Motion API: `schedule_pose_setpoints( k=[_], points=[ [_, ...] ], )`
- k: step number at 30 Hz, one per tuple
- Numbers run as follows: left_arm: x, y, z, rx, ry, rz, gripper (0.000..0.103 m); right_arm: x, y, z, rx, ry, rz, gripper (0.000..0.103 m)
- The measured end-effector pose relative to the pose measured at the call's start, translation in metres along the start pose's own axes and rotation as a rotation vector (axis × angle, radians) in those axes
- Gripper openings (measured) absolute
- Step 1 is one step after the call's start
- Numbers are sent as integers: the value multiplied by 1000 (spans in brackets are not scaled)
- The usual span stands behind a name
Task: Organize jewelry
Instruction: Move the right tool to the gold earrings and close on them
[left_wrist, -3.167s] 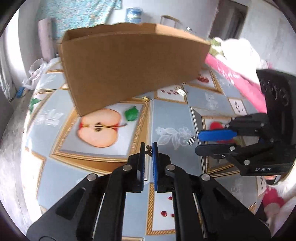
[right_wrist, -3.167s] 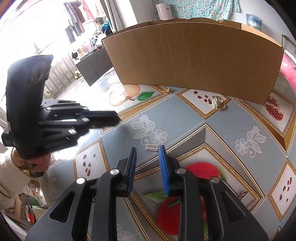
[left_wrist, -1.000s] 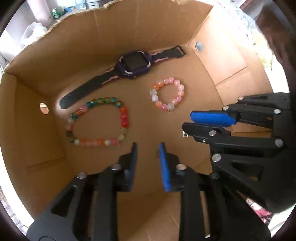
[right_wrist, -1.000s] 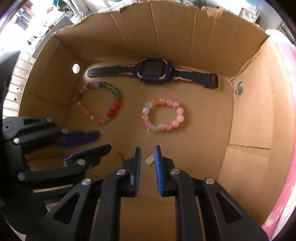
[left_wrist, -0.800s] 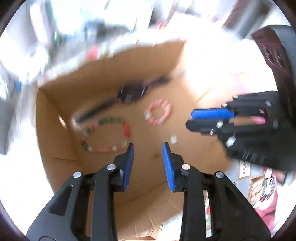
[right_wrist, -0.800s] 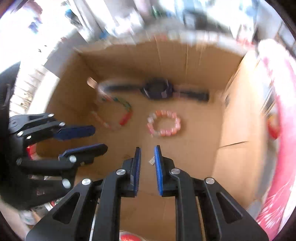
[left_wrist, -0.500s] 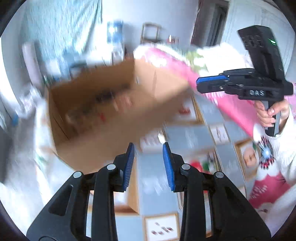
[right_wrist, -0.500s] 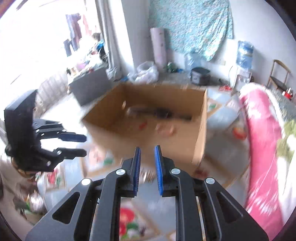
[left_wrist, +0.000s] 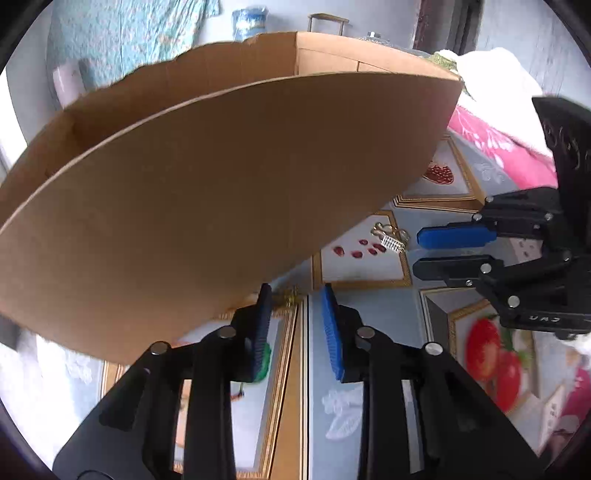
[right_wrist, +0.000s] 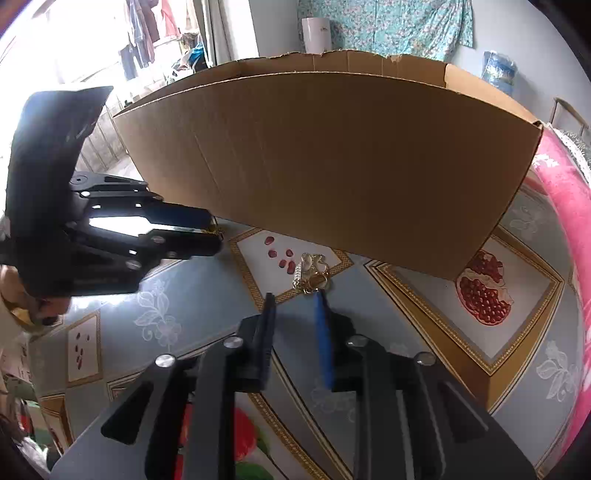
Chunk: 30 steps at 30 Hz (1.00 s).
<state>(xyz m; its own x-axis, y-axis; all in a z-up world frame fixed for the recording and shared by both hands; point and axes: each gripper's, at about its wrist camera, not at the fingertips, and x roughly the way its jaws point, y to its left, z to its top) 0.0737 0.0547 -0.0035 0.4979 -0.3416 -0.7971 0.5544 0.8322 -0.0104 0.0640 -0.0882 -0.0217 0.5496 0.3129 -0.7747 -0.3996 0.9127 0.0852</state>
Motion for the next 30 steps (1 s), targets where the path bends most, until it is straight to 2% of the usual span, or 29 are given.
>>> schedule_pose_setpoints(
  k=[4,8,12,13,16,17,23,26,30],
  points=[
    [-6,0,1,-8,-15,34,2,1,1,3,-9,-10,-18,23],
    [-8,-4,-2,7,-25,53,2,0,11,6,-53,-24,-8,23],
    [-10,1,-5,-43,-32,14,2,5,23,15,-119,-11,-11,20],
    [-14,5,-9,-44,-35,12,2,10,22,17,-118,8,-18,15],
    [-17,2,-14,-43,-40,19,2,9,13,20,-68,0,-8,14],
    [-17,2,-14,-47,-40,17,2,10,13,21,-66,3,-5,11],
    [-17,2,-14,-47,-40,17,2,16,27,23,-178,21,-106,1],
    [-16,3,-13,-56,-39,9,2,14,30,23,-154,5,-96,0],
    [-16,8,-12,-98,-40,-26,2,-8,15,27,-70,-50,-73,0]
  ],
)
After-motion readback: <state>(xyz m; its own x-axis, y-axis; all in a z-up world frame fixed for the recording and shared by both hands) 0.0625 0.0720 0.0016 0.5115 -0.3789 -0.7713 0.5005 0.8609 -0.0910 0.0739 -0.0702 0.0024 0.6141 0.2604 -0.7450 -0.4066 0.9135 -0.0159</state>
